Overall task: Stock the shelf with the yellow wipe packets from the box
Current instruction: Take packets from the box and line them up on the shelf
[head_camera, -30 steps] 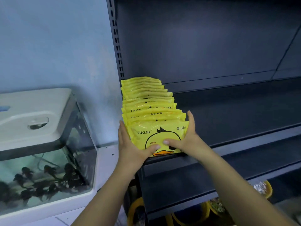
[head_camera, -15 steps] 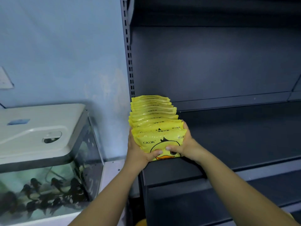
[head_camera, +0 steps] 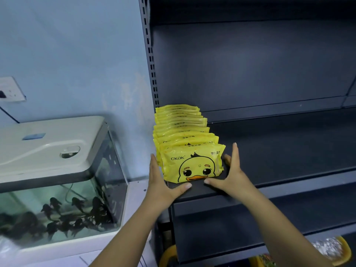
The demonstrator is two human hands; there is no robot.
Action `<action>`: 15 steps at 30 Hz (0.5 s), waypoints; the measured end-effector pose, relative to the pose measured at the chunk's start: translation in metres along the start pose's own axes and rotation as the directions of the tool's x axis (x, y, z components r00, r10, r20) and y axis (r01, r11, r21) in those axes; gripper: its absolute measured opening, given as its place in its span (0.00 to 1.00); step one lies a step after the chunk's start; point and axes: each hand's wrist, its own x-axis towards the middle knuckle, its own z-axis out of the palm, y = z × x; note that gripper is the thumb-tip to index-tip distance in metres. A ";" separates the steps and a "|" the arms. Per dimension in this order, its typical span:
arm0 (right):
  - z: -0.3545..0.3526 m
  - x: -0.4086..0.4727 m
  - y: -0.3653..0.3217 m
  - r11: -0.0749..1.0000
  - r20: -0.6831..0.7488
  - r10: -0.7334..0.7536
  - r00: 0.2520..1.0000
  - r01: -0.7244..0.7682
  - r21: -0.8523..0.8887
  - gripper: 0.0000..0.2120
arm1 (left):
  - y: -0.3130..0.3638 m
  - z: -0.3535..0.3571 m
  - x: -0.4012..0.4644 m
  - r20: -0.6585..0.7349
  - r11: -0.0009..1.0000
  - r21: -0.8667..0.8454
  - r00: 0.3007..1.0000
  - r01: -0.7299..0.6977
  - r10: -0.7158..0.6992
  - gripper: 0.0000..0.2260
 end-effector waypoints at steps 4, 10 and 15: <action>-0.006 -0.011 0.006 0.998 -0.004 -0.011 1.000 0.011 -0.058 0.54 | 0.007 -0.001 -0.020 -0.069 0.995 -0.076 0.995 0.066 -0.071 0.51; -0.010 -0.031 0.011 0.993 -0.088 -0.061 0.994 0.051 -0.110 0.33 | 0.025 0.006 -0.059 -0.256 0.998 -0.069 0.966 0.004 -0.021 0.31; -0.009 -0.079 0.015 0.991 -0.098 -0.033 0.995 0.020 -0.132 0.14 | 0.027 -0.001 -0.100 -0.247 0.997 0.067 0.967 -0.048 0.063 0.17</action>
